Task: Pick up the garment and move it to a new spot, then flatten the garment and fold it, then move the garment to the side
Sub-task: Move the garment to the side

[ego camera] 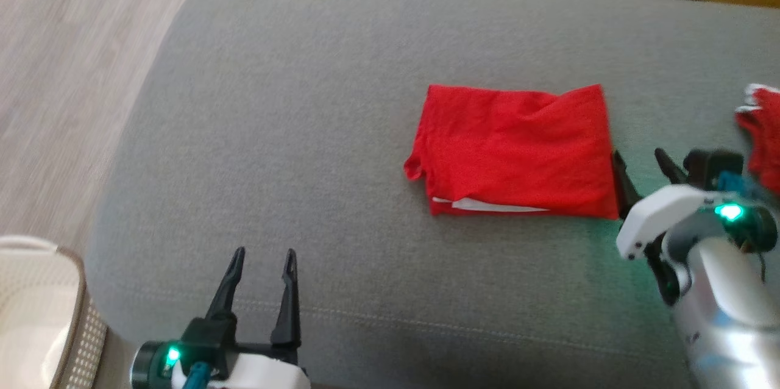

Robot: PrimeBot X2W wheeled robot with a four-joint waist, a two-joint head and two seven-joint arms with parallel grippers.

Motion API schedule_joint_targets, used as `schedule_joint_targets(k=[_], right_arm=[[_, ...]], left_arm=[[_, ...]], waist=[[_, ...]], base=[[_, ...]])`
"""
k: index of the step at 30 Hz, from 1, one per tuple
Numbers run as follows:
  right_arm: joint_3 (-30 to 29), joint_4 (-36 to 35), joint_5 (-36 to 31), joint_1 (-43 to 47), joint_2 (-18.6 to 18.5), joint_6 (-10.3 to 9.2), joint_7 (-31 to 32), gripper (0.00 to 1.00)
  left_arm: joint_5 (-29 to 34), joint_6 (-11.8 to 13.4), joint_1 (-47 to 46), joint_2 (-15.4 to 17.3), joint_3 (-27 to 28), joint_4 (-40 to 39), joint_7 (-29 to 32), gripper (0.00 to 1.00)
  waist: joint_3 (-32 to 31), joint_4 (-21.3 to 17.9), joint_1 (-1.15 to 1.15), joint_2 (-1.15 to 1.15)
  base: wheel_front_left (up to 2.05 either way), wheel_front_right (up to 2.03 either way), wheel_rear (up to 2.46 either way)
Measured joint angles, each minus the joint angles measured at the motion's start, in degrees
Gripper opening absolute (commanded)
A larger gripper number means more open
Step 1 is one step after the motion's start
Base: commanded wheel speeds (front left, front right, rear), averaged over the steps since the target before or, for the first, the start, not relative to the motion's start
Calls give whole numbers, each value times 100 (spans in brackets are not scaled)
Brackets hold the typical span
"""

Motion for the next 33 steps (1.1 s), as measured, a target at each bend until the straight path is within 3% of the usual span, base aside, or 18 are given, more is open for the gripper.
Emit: schedule_joint_targets(k=[15, 16, 17, 18, 19, 26, 33], right_arm=[[344, 1640, 385, -1085, -197, -1, 401, 100], [354, 1713, 416, -1148, -199, -1, 401, 67], [363, 1781, 481, -1209, -199, -1, 419, 67], [410, 1829, 539, -1273, -199, -1, 442, 23], [480, 1866, 584, -1329, -198, 0, 442, 0], [780, 1972, 864, -1579, -236, 0, 256, 0], [1023, 1962, 892, -2059, -538, 0, 125, 0]], left_arm=[[163, -101, -374, -5, -226, 26, 0, 100], [163, -103, -399, -7, -230, 26, 0, 100], [164, -137, -422, -7, -227, 26, 0, 100], [164, -144, -442, -5, -227, 27, 0, 100], [164, -144, -471, -5, -227, 29, 0, 100], [212, -149, -518, -7, -216, 82, 0, 100], [212, -154, -517, -8, -216, 78, 0, 100]], waist=[[476, 260, 0, 0], [505, 271, 0, 0], [535, 282, 0, 0], [565, 293, 0, 0], [592, 299, 0, 0], [638, 166, 0, 0], [612, -160, 0, 0]], base=[[0, 0, 0], [0, 0, 0], [0, 0, 0], [0, 0, 0], [0, 0, 0], [0, 0, 0], [0, 0, 0]])
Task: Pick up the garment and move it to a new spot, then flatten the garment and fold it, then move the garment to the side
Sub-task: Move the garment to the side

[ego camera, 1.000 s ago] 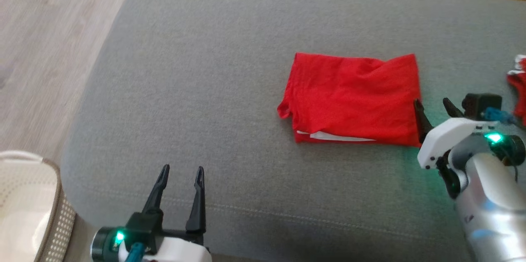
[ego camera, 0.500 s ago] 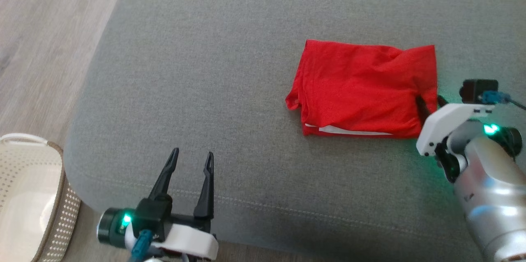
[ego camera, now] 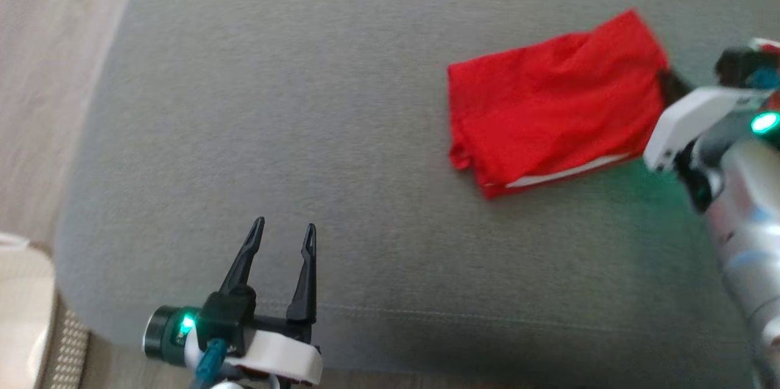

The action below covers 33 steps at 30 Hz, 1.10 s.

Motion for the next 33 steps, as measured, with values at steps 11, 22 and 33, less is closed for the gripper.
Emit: schedule_joint_targets(k=[11, 22, 33], right_arm=[[-66, -99, -5, -959, -810, 0, 47, 0], [-687, 209, -210, -1268, -1510, 0, 481, 0], [-1689, 1079, -1473, -1357, -1936, 0, 542, 100]], left_arm=[[59, -44, -139, 0, -1, -13, 0, 100], [107, -121, -376, 0, 3, -15, 0, 100], [109, -147, -582, -4, 8, -5, 0, 100]], waist=[[95, -806, 0, 0], [453, -1106, 0, 0], [691, -830, 0, 0]], base=[[0, 0, 0], [0, 0, 0], [0, 0, 0]])
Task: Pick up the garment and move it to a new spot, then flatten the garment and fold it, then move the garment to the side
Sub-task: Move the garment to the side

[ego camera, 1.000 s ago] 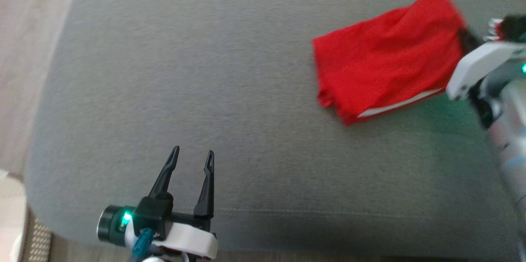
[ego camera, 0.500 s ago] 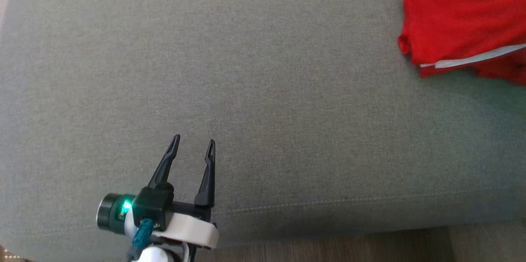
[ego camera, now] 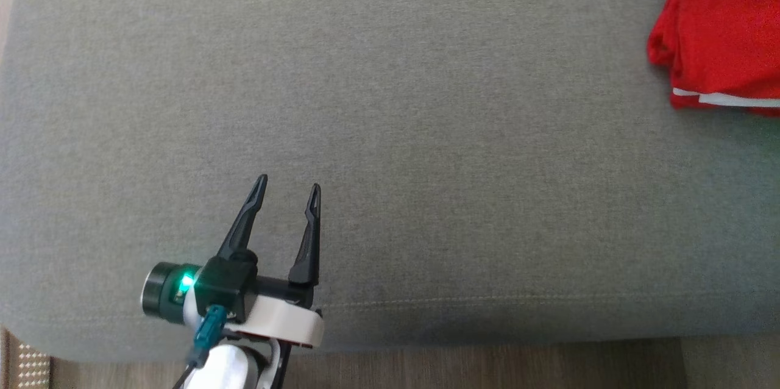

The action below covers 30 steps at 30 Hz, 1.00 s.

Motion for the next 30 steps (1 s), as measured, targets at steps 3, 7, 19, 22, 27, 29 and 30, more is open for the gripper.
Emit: schedule_joint_targets(k=[3, 7, 19, 22, 27, 29, 30], right_arm=[[-265, 13, -580, 56, -81, 0, -140, 100], [-566, -419, -1686, 291, -85, 0, -255, 100], [-1261, -2852, -2770, 2447, 2681, 0, -1291, 100], [-787, -3974, -1639, 3208, 3083, 0, -1295, 100], [304, -5980, -101, 4638, 3097, 0, -1318, 100], [483, -6497, 292, 5233, 3099, 0, -1318, 100], [552, -6696, 360, 5499, 3099, 0, -1318, 100]], left_arm=[[-8, 1, -10, 0, -4, 3, 0, 100], [-9, 7, -10, -1, 0, 38, 0, 100], [-339, 159, 347, -4, 165, 34, 0, 100], [-443, 123, 434, -7, 165, -29, 0, 100], [-447, 105, 581, -5, 196, -158, 0, 100], [-497, 104, 687, -4, 213, -222, 0, 100], [-542, 108, 750, -4, 229, -282, 0, 100]], waist=[[4, 71, 0, 0], [-83, 104, -1, 0], [-820, 14, -1, 0], [-1004, 1, -1, 0], [-1243, 43, -1, 0], [-1338, 82, -1, 0], [-1389, 104, -1, 0]], base=[[0, 0, 0], [0, 0, 0], [0, 0, 0], [0, 0, 0], [0, 0, 0], [0, 0, 0], [0, 0, 0]])
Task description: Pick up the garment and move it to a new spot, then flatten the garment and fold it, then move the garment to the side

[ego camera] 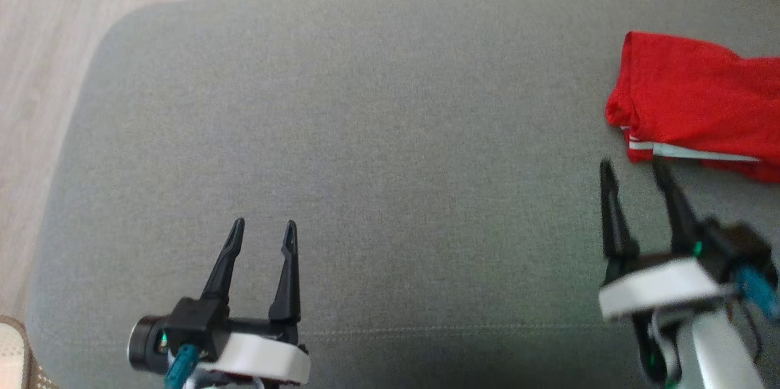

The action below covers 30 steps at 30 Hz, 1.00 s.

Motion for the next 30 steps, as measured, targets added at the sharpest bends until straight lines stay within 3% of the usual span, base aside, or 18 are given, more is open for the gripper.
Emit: schedule_joint_targets(k=[3, 9, 25, 26, 30], right_arm=[[112, -357, 202, 578, 4, 0, 0, 100], [238, -423, 197, 1048, 22, 0, 0, 100], [398, -336, 208, 1408, 38, 0, 0, 100], [405, -319, 205, 1408, 41, 0, 1, 0], [425, 93, 205, 1448, 47, 0, 15, 0]], left_arm=[[15, 2, 145, 0, 75, -121, 0, 100], [138, 9, 399, 2, 136, -282, 0, 100], [260, 8, 700, 10, 305, -225, 0, 100], [314, 14, 700, 10, 301, -198, 1, 0], [315, 1, 781, 10, 285, 203, 36, 0]], waist=[[-163, 56, 0, 0], [-397, 115, 0, 0], [-754, 42, 0, 0], [-758, 36, 0, 0], [-760, 34, 0, 0]], base=[[0, 0, 0], [0, 0, 0], [0, 0, 0], [0, 0, 0], [0, 0, 0]])
